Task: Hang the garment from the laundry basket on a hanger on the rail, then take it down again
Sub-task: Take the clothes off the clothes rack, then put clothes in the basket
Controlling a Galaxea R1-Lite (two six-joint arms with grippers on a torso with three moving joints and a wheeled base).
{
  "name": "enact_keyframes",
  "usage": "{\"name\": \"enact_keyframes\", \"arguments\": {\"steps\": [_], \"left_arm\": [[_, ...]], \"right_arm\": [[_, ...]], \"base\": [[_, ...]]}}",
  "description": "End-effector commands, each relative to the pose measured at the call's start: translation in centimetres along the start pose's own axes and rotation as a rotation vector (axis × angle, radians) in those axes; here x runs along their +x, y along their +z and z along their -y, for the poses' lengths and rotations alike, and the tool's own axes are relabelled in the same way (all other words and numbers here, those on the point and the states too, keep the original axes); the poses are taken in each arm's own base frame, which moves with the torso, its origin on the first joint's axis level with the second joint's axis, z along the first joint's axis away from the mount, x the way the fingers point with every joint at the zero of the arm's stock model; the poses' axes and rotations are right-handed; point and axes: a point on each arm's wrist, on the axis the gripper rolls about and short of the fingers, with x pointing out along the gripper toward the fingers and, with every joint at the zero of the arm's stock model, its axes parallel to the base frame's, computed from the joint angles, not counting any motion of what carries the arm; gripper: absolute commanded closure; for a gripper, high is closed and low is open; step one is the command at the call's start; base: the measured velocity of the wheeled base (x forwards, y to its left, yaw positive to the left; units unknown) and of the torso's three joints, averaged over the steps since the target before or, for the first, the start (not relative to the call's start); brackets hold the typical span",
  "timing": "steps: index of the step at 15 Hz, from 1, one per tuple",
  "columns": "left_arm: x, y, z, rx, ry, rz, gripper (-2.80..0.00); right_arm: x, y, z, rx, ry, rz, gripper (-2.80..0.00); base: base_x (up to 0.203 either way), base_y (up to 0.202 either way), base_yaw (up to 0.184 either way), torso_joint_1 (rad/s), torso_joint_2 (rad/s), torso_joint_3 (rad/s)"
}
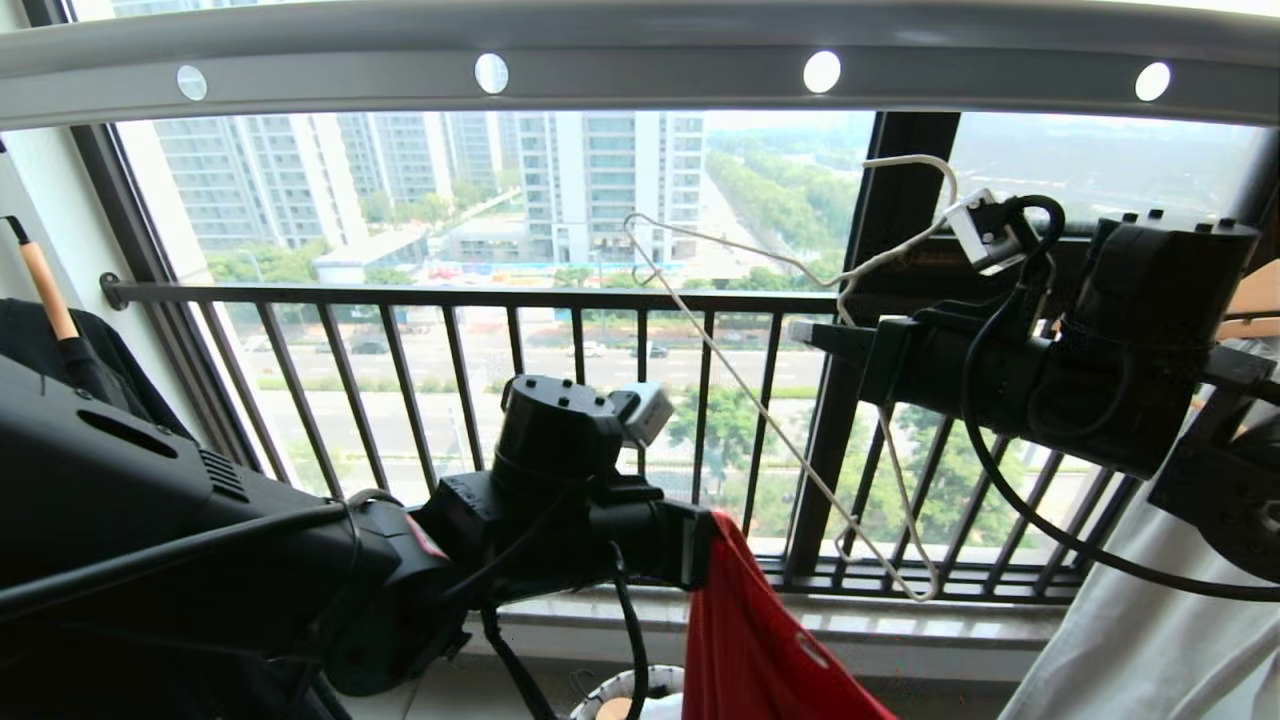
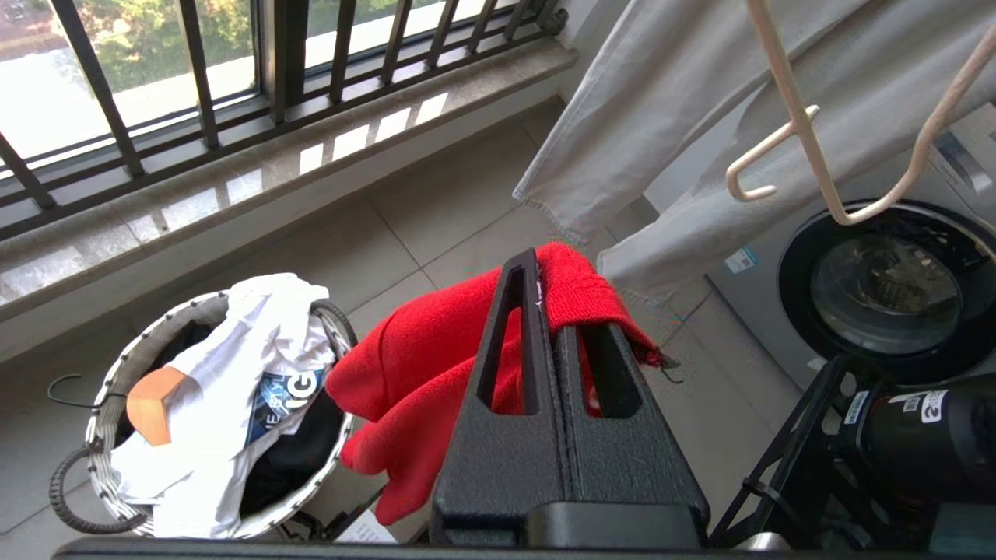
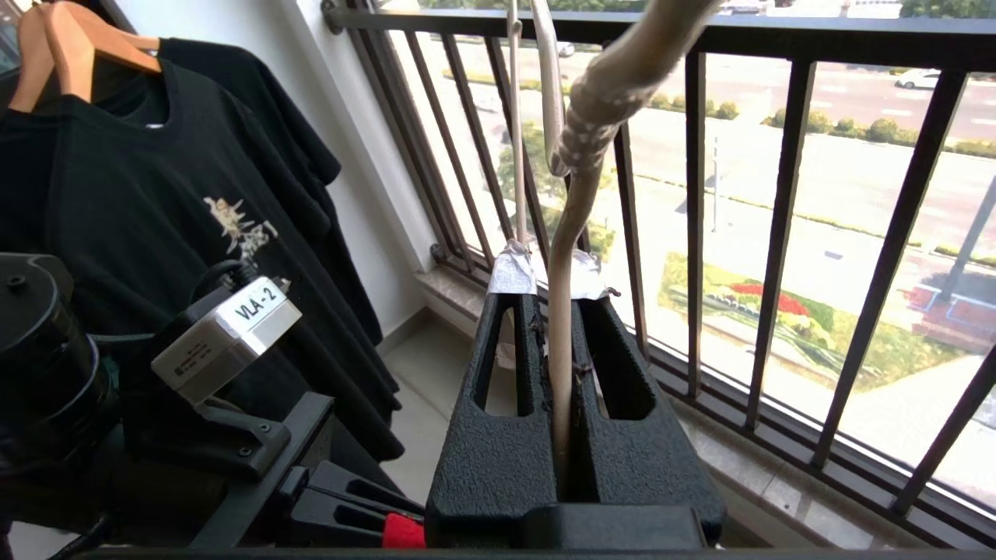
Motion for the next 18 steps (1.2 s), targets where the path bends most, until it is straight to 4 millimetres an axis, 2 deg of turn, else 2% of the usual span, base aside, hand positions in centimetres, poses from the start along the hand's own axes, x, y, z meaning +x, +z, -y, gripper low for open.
{"name": "enact_keyframes", "arguments": {"steps": [1,3,9,14,18], "left_arm": [[-1.0,-0.4,0.9,0.026,-0.040,-0.011,0.00],[-0.4,-0.8,0.5,0.042,-0.038,-0.029,0.00],[3.1,-2.1,-3.2,0.073,0.146,-0.052,0.00],[6.9,-4.6,-7.0,0.114,0.282,-0.020,0.00],[8.4,-6.5,-9.9,0.187,0.381,-0.056,0.00]], "right_arm": [[1.0,-0.9,0.6,0.003,-0.008,-0.007,0.00],[1.3,-1.2,0.8,-0.004,-0.031,0.003,0.00],[1.1,-1.0,1.0,-0.009,-0.038,0.007,0.00],[1.0,-0.9,0.9,-0.011,-0.036,0.008,0.00],[1.0,-0.9,0.9,-0.011,-0.037,0.008,0.00]], "base": [[0.000,0.000,0.000,0.000,0.00,0.000],[0.000,0.000,0.000,0.000,0.00,0.000],[0.000,0.000,0.000,0.000,0.00,0.000],[0.000,0.000,0.000,0.000,0.00,0.000],[0.000,0.000,0.000,0.000,0.00,0.000]]}}
